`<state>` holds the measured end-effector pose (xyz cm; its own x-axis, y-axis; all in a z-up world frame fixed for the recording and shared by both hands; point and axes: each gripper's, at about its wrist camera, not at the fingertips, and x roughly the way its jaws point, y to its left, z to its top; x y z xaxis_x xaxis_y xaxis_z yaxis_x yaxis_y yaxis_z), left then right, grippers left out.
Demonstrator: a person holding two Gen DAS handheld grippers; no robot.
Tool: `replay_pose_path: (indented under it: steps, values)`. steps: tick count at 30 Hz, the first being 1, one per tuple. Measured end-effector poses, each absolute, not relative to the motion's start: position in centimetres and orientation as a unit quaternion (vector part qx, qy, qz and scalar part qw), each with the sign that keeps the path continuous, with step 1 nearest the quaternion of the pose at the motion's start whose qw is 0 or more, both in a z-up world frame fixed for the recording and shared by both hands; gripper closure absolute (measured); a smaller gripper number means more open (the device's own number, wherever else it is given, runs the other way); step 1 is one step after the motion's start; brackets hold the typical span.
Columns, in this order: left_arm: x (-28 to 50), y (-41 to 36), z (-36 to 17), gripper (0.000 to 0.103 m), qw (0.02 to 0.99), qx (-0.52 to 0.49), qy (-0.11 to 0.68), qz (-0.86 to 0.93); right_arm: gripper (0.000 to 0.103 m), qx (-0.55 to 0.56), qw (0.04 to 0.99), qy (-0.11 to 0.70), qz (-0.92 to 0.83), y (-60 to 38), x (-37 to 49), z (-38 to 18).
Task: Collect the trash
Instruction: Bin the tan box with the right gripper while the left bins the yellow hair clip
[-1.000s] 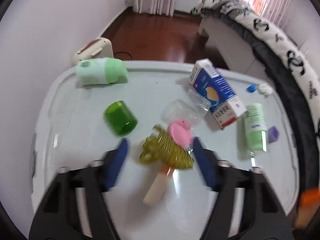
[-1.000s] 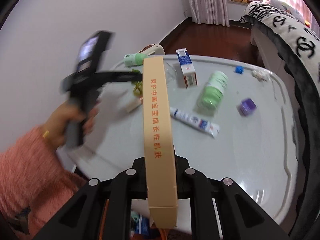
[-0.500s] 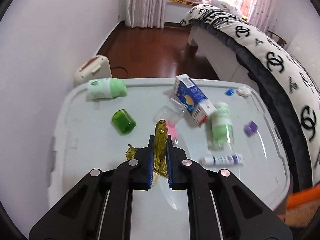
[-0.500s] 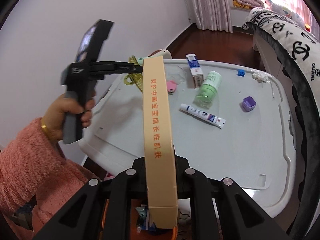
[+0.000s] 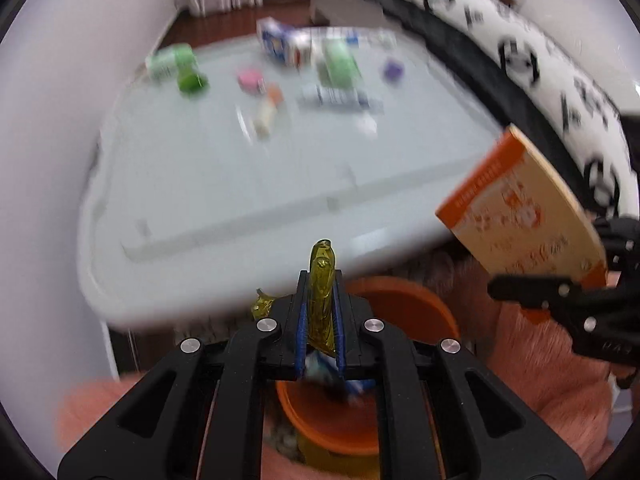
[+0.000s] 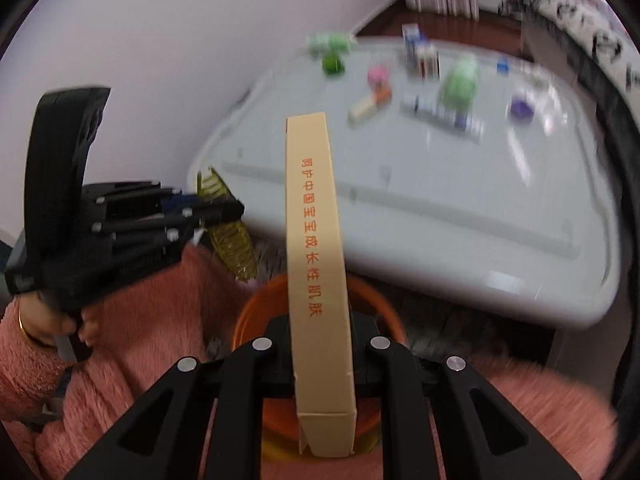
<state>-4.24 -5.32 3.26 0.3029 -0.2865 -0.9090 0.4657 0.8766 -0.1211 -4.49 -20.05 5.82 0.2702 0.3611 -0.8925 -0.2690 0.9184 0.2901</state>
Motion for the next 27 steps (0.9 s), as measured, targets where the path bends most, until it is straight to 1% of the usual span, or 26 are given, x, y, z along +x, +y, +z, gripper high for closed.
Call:
replay_pose_path:
  steps: [6, 8, 9, 10, 11, 12, 16, 19, 22, 23, 27]
  values:
    - [-7.0, -6.6, -2.9, 0.093, 0.752, 0.125, 0.606, -0.228, 0.088, 0.054, 0.743, 0.642, 0.184, -19.5, -7.1, -0.1]
    - [-6.8, -6.8, -4.2, 0.091, 0.736, 0.136, 0.625, -0.223, 0.085, 0.065, 0.73, 0.657, 0.176, -19.6, -7.2, -1.4]
    - [-6.6, -6.9, -5.2, 0.082, 0.719, 0.134, 0.645, -0.219, 0.077, 0.071, 0.722, 0.667, 0.169, -19.7, -7.1, -2.0]
    - [-6.5, -6.8, -5.6, 0.061, 0.716, 0.134, 0.65, -0.216, 0.048, 0.074, 0.712, 0.679, 0.162, -19.9, -6.9, -2.6]
    - [-6.5, -6.7, -5.9, 0.048, 0.713, 0.135, 0.654, -0.214, 0.037, 0.074, 0.712, 0.681, 0.153, -20.1, -6.9, -2.9]
    - [-6.4, -6.6, -6.0, 0.033, 0.713, 0.134, 0.655, -0.211, 0.037, 0.072, 0.716, 0.679, 0.146, -20.2, -6.8, -2.9]
    - [-6.5, -6.2, -5.7, 0.032, 0.719, 0.125, 0.65, -0.211, 0.036, 0.084, 0.72, 0.675, 0.138, -20.8, -6.7, -2.5]
    - [-6.4, -5.7, -5.9, 0.032, 0.715, 0.113, 0.657, -0.208, 0.03, 0.088, 0.723, 0.671, 0.136, -21.0, -6.3, -2.1]
    - [-5.9, -5.3, -6.0, 0.032, 0.715, 0.096, 0.661, -0.207, 0.028, 0.092, 0.727, 0.667, 0.135, -21.1, -6.3, -1.7]
    - [-5.9, -5.3, -5.6, 0.032, 0.715, 0.09, 0.662, -0.207, 0.026, 0.092, 0.728, 0.666, 0.134, -21.1, -6.3, -1.6]
    - [-4.8, -4.4, -4.1, 0.032, 0.732, 0.068, 0.646, -0.205, 0.024, 0.102, 0.736, 0.653, 0.144, -21.4, -6.4, -0.8]
